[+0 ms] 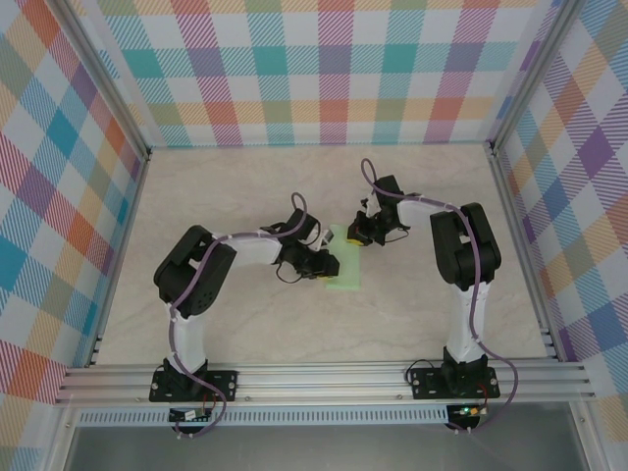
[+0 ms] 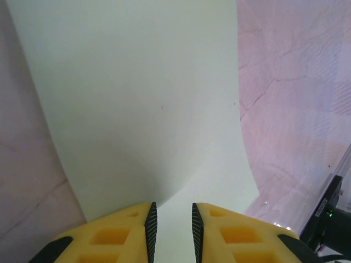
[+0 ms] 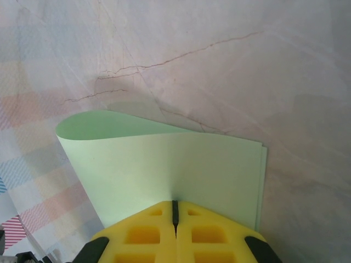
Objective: Fold a paper plane with a square sheet of paper (fold left side to right side)
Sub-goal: First fold the square sheet of paper in half at the center of the table.
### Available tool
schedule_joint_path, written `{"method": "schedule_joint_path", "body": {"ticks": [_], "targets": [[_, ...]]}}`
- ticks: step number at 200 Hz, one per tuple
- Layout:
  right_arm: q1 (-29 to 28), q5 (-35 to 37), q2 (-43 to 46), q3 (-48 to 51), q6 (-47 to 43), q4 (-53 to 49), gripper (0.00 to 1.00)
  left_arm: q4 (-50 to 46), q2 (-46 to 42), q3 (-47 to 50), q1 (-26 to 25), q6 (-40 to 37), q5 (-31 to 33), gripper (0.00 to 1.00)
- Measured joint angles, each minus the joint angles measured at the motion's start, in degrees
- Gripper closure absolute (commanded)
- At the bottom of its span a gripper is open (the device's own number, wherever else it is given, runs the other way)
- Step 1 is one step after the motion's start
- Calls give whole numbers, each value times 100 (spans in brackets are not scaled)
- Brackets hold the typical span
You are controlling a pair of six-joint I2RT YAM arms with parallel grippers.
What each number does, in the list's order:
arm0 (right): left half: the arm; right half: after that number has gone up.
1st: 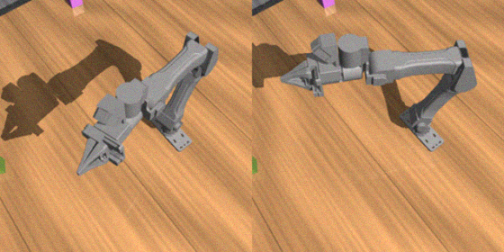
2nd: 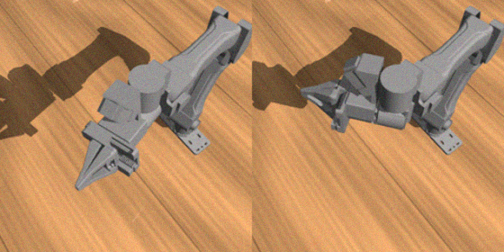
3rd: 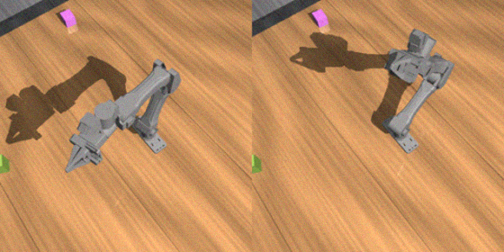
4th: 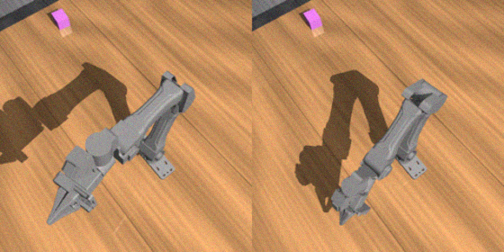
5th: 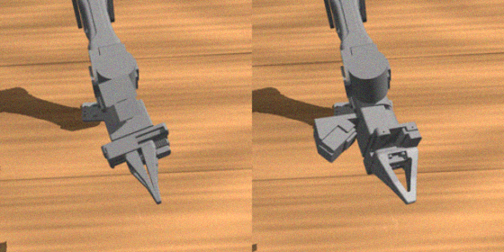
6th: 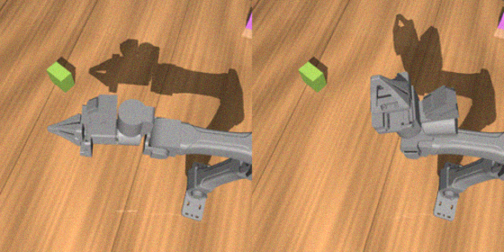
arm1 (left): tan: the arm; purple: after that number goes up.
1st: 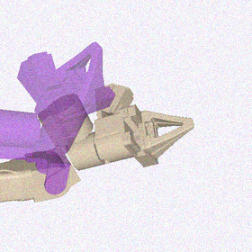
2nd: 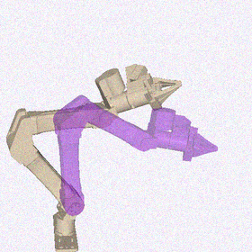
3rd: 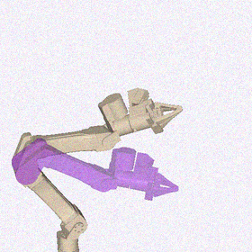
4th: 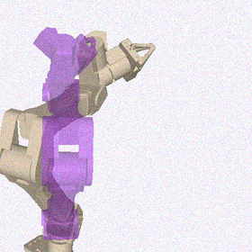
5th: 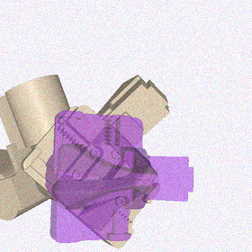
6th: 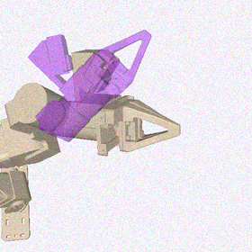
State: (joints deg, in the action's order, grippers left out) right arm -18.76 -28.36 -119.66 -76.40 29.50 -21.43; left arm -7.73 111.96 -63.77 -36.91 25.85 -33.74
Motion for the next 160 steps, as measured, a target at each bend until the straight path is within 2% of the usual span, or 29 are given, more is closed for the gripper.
{"method": "schedule_joint_path", "body": {"ticks": [126,160], "targets": [[-48,70,-9,-68,-15,-114,96,166,-647,979,-129,-142,-313,74],[-55,79,-20,-98,-39,-157,96,-120,-935,852,-127,-140,-334,73]]}}
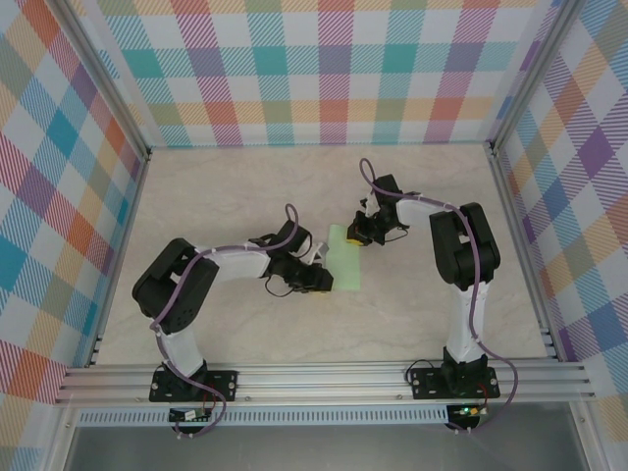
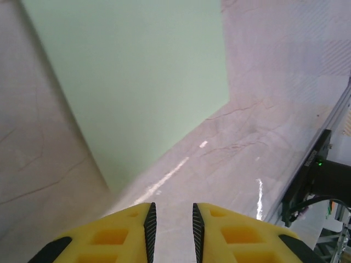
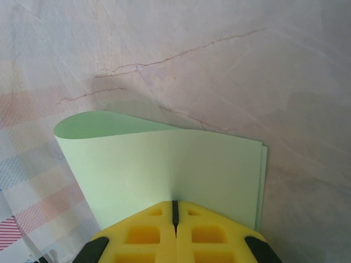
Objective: Fold a paper plane with a square sheet of paper (fold left side to right side)
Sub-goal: First fold the square sheet of paper in half at the center of the table, then hold the square sheet of paper at the center of the table.
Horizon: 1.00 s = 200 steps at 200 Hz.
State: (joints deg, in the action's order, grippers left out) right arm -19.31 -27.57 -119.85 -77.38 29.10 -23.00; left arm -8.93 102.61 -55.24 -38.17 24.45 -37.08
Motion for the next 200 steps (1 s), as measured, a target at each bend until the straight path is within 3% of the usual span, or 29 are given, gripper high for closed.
{"method": "schedule_joint_path", "body": {"ticks": [56,116,162,182,200], "targets": [[-20,55,0,-35,-42,-48,96,2,-59,-1143,149,55,-203,75],[-33,83,-13,-76,-105,-109,95,173,1467,-1875,249,144,-229,76],[-42,94,-4,-85,-107,-114,94,116,1670,-1873,249,140,-81,76],[-57,136,46,-85,-114,-186,89,118,1670,-1818,249,140,-35,76],[-63,304,245,-85,-179,-442,77,155,1668,-1764,249,140,-37,77]]}}
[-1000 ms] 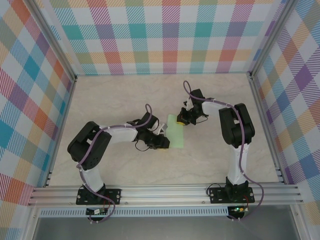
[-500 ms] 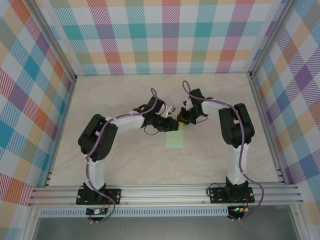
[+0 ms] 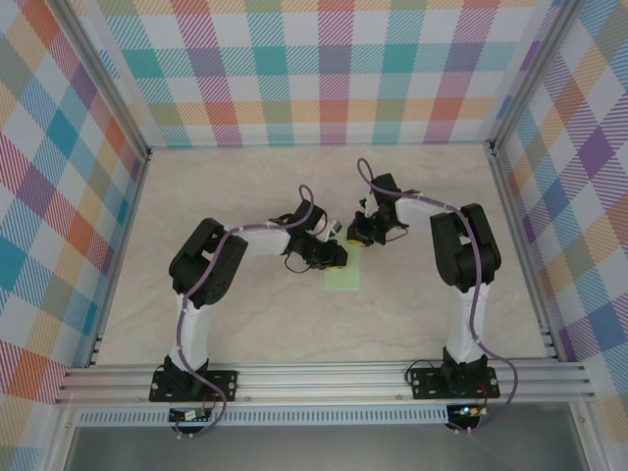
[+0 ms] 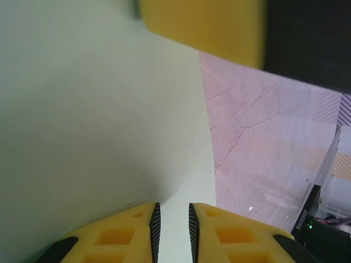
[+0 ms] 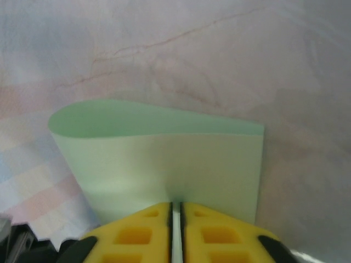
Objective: Fold a paper plane with a square sheet of paper (fold left side to right side)
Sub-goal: Hold the square sheet of paper at the center of the table.
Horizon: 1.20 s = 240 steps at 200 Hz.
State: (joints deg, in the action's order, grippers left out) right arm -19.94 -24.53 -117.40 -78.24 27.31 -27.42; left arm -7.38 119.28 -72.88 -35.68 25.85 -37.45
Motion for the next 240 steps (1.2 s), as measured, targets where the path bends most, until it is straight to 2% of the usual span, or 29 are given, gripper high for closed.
{"method": "schedule_joint_path", "body": {"ticks": [13,25,50,64,81,108,148,240], "targets": [[0,168,315,0,-92,-229,71,4,0,0,-2,0,0,77],[0,345,765,11,-199,-409,71,2,0,0,-2,0,0,77],[2,468,1982,481,-278,-396,88,2,-4,0,-17,0,7,77],[-13,400,2658,1147,-192,-227,92,2,-7,0,-20,0,20,77],[-87,236,3014,1963,13,-17,95,-2,-9,0,-28,2,42,77],[-442,31,2800,2865,369,247,100,-7,-11,0,-35,0,48,77],[-966,-26,2072,2811,678,737,100,-13,-13,-2,-55,2,66,77],[-1036,313,1731,2640,717,804,100,-111,-15,-57,-55,-9,94,75]]}}
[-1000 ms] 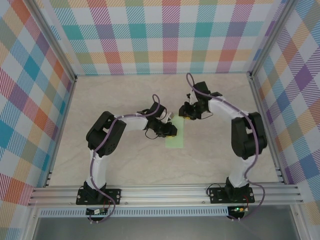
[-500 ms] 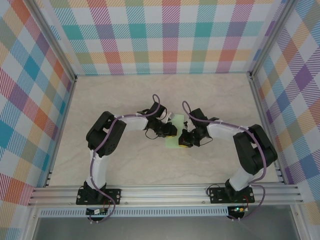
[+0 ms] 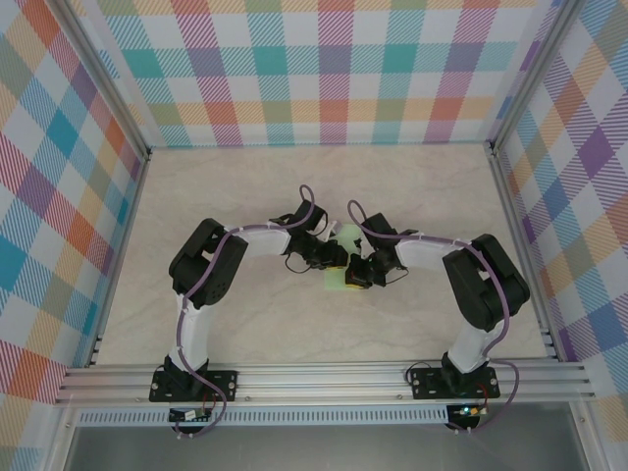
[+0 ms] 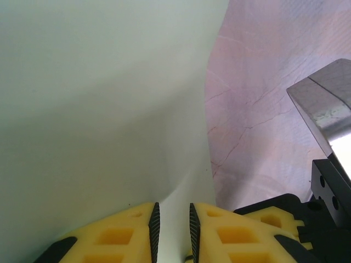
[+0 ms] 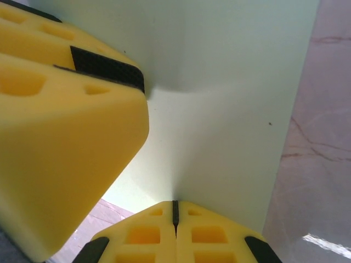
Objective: Fold a paper plane with a square sheet of paper (fold left side to right side)
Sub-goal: Hold the square sheet of paper at the center of the table, then first fold the square sheet of paper in half at the center of the table.
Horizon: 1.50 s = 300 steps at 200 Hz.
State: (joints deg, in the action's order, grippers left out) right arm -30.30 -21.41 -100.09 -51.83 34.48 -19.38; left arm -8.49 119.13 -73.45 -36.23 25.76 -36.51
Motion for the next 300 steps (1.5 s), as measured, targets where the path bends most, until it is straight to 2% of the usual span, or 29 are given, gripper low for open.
{"method": "schedule_joint_path", "body": {"ticks": [81,117,214,300], "targets": [[-9,-4,-4,17,-20,13,100,-389,284,-796,293,-302,122,75],[-9,-9,-11,17,-44,11,100,-407,391,-793,527,-315,98,75],[-20,-15,-111,-131,-151,-186,100,-584,529,-940,610,-437,59,75],[-35,-7,-149,-192,-234,-275,100,-1263,1340,-2286,883,-321,-284,75]]}}
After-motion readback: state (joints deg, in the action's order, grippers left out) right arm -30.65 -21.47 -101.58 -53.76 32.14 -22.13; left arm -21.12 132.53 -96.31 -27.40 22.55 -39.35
